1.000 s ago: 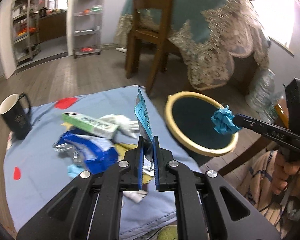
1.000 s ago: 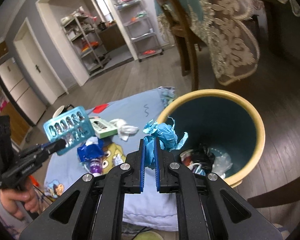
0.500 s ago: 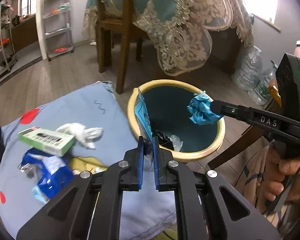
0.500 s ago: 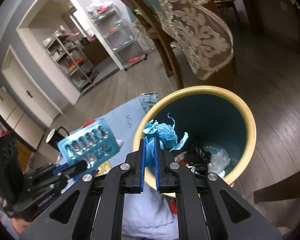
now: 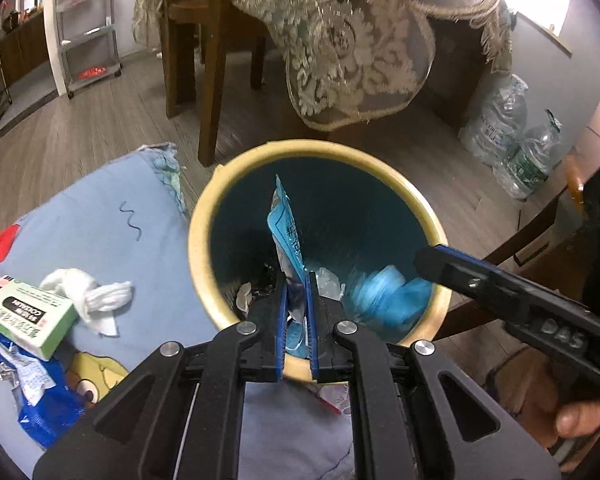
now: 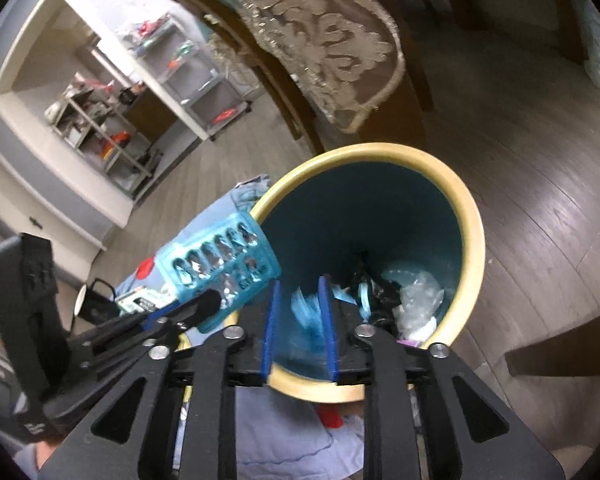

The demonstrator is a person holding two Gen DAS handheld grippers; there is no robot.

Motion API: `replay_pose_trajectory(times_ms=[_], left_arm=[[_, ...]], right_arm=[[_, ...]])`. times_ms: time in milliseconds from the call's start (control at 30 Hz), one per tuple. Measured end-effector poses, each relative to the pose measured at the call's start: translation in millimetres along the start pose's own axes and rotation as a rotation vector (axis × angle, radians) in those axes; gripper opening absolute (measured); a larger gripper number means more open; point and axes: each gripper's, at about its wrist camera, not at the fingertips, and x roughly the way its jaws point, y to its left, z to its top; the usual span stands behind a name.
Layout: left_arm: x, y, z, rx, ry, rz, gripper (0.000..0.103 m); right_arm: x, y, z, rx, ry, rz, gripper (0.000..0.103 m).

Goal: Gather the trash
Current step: 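Carry the blue paper and blister pack over the bin and open both tools, then grasp the white tissue on the pile with the right tool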

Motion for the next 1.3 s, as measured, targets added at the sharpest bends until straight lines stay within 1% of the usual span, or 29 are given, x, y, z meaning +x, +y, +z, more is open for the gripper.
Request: replay_pose_trajectory(times_ms=[33, 100, 167, 233, 267, 300, 333, 367, 433, 567, 633, 700, 833, 967, 1133, 1300], left_arm=[[3.7, -0.8, -0.7, 0.000, 0.008, 0.000, 0.008], [8.9, -1.5, -2.9, -0.003, 0.023, -0.003, 0.008], [11.3, -0.9, -5.2, -0.008, 0.029, -0.005, 0.013], [9.4, 1.4, -8.3, -0.018, 0.023, -0.010, 0.028], [7.6, 2.7, -9.6, -0.024, 0.017, -0.012, 0.033], [4.6, 4.8, -11.1, -0.034, 0.008, -0.018, 0.040], [2.3, 5.6, -11.6, -0.039, 0.001, -0.019, 0.044], [-1.0, 6.7, -12.7, -0.042, -0.006, -0.020, 0.046], [-8.0, 8.9, -15.2, -0.048, -0.021, -0.020, 0.054], [-24.8, 16.4, -22.5, -0.056, -0.048, -0.020, 0.056], [-35.0, 22.7, -27.6, -0.060, -0.063, -0.015, 0.061], [-45.0, 29.9, -32.3, -0.064, -0.072, -0.006, 0.062], [-69.7, 49.8, -47.0, -0.072, -0.097, 0.020, 0.070], [-89.2, 74.7, -61.2, -0.085, -0.102, 0.054, 0.071], [-115.3, 113.3, -74.0, -0.125, -0.118, 0.094, 0.074], [-136.9, 151.0, -83.6, -0.169, -0.134, 0.135, 0.077]], right_arm=[[-0.8, -1.2, 0.1, 0.005, -0.005, 0.002, 0.030], [-2.9, -3.4, 0.2, 0.013, -0.017, 0.004, 0.038], [-4.0, -4.7, 0.2, 0.020, -0.025, 0.006, 0.042], [-2.9, -6.1, 1.5, 0.026, -0.026, 0.007, 0.045], [-2.0, -6.0, 2.5, 0.026, -0.027, 0.007, 0.047], [-3.0, -5.6, 1.8, 0.025, -0.030, 0.007, 0.048], [-3.5, -5.3, 1.7, 0.023, -0.032, 0.007, 0.049], [-4.2, -4.8, 1.3, 0.023, -0.035, 0.007, 0.051], [-4.8, -5.2, 1.2, 0.024, -0.037, 0.007, 0.053], [-5.1, -3.2, 0.0, 0.019, -0.036, 0.005, 0.057], [-4.3, -1.4, -1.0, 0.012, -0.033, 0.007, 0.058], [-2.9, 2.2, -1.6, 0.000, -0.029, 0.007, 0.060], [0.1, 11.8, -5.6, -0.033, -0.019, 0.011, 0.064], [6.1, 26.8, -8.6, -0.092, -0.005, 0.004, 0.065], [12.1, 45.3, -15.1, -0.181, 0.012, -0.016, 0.067], [18.3, 54.9, -19.8, -0.224, 0.033, -0.024, 0.068]])
